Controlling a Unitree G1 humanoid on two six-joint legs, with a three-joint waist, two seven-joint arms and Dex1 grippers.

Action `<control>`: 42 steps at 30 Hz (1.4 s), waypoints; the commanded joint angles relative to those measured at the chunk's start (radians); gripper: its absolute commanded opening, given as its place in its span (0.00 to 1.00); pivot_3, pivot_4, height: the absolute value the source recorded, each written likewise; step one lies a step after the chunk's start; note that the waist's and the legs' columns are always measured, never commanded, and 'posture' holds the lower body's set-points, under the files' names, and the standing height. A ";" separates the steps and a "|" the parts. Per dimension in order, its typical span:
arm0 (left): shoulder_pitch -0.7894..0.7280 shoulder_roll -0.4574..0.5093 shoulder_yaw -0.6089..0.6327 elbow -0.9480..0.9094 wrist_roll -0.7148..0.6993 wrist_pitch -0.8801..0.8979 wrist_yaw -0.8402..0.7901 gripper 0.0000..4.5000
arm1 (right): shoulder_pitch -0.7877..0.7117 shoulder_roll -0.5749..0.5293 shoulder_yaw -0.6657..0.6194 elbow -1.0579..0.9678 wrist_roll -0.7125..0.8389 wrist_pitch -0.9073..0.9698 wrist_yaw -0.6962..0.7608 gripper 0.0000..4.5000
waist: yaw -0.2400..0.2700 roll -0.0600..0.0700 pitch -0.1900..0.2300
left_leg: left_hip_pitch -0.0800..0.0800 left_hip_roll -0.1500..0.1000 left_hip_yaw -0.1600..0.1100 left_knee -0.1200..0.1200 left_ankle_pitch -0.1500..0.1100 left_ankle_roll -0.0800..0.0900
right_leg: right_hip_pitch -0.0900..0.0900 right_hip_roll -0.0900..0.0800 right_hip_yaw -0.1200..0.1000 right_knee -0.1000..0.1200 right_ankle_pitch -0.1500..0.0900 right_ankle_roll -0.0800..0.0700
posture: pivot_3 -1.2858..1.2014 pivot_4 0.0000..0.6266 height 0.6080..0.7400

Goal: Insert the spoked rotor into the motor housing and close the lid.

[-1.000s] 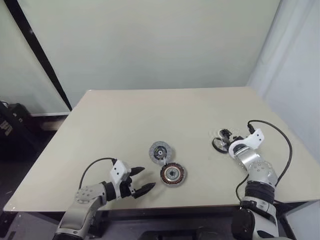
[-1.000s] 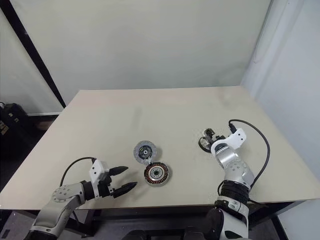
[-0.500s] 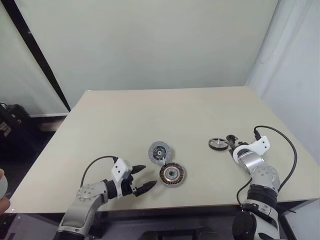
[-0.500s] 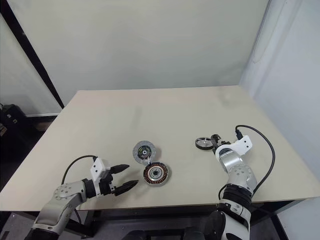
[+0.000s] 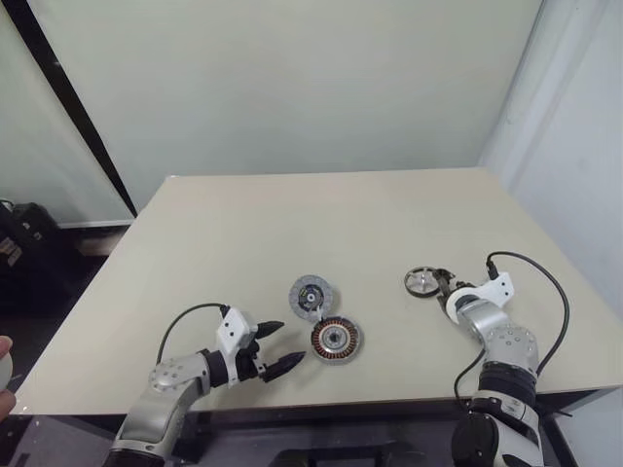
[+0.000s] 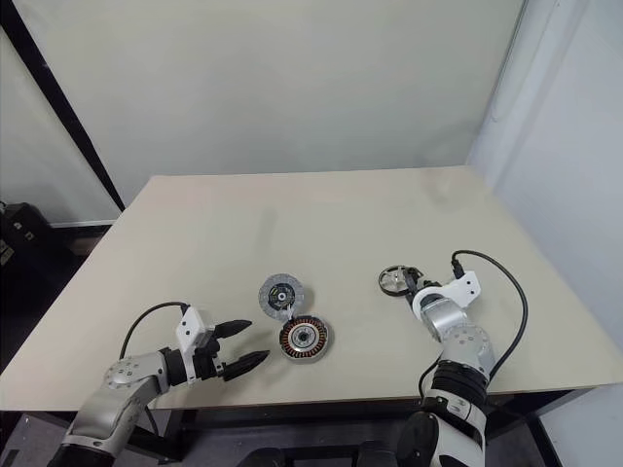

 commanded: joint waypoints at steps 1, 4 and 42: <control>-0.016 0.005 0.018 -0.023 -0.006 -0.012 -0.007 1.00 | -0.019 0.001 0.017 0.004 0.022 -0.010 0.012 0.99 | 0.000 0.000 0.000 | 0.000 0.000 0.001 0.000 0.000 0.000 | 0.000 0.000 0.001 0.000 0.000 0.000 | 0.52 0.00 1.00; -0.015 0.005 0.019 -0.024 -0.005 -0.012 -0.007 1.00 | -0.026 -0.001 0.023 0.026 0.022 -0.017 0.024 0.99 | 0.000 0.000 0.000 | 0.001 0.000 0.002 -0.001 0.000 0.000 | -0.001 0.000 0.002 0.000 0.000 0.000 | 0.52 0.00 1.00; 0.023 0.020 0.086 -0.028 -0.026 -0.002 0.005 1.00 | 0.128 0.035 0.253 -0.345 0.218 0.379 0.091 0.08 | -0.041 -0.001 0.000 | 0.000 0.001 0.010 -0.006 0.000 0.002 | -0.006 0.003 0.014 -0.001 0.001 0.003 | 0.52 0.00 1.00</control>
